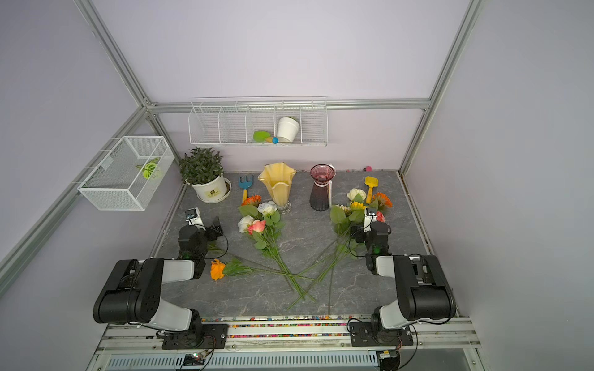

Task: Arrange the flowers in different vases according to their variety
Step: Move the vase to the center of the board.

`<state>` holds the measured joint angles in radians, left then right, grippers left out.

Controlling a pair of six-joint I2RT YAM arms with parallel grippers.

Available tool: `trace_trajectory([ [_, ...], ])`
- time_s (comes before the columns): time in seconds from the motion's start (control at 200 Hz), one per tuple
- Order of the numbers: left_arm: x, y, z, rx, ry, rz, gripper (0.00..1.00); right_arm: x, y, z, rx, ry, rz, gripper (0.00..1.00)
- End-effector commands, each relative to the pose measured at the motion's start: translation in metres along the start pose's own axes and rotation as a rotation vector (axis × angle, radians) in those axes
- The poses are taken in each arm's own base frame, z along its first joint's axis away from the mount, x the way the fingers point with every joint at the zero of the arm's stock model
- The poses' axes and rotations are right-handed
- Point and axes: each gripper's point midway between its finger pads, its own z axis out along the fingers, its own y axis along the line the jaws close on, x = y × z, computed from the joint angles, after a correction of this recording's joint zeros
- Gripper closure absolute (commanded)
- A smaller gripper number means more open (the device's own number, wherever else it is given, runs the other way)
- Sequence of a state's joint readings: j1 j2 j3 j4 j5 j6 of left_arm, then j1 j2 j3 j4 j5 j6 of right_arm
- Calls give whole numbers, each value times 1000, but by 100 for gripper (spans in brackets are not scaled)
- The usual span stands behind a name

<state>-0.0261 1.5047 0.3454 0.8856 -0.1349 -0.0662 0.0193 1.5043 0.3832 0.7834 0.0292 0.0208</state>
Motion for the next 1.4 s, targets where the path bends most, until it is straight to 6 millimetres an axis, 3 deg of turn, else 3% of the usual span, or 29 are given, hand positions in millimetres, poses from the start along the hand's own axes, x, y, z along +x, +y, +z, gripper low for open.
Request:
trace_trajectory([
  [0.0, -10, 4, 4, -17, -28, 6, 0, -9, 4, 3, -11, -28, -11, 1],
  [1.155, -11, 3, 5, -16, -29, 5, 0, -9, 4, 4, -10, -25, -9, 1],
  [1.29, -11, 4, 4, -18, -29, 6, 0, -9, -7, 3, 49, -24, 19, 2],
  [1.395, -18, 20, -5, -107, -68, -42, 0, -21, -16, -2, 103, -62, 35, 3],
])
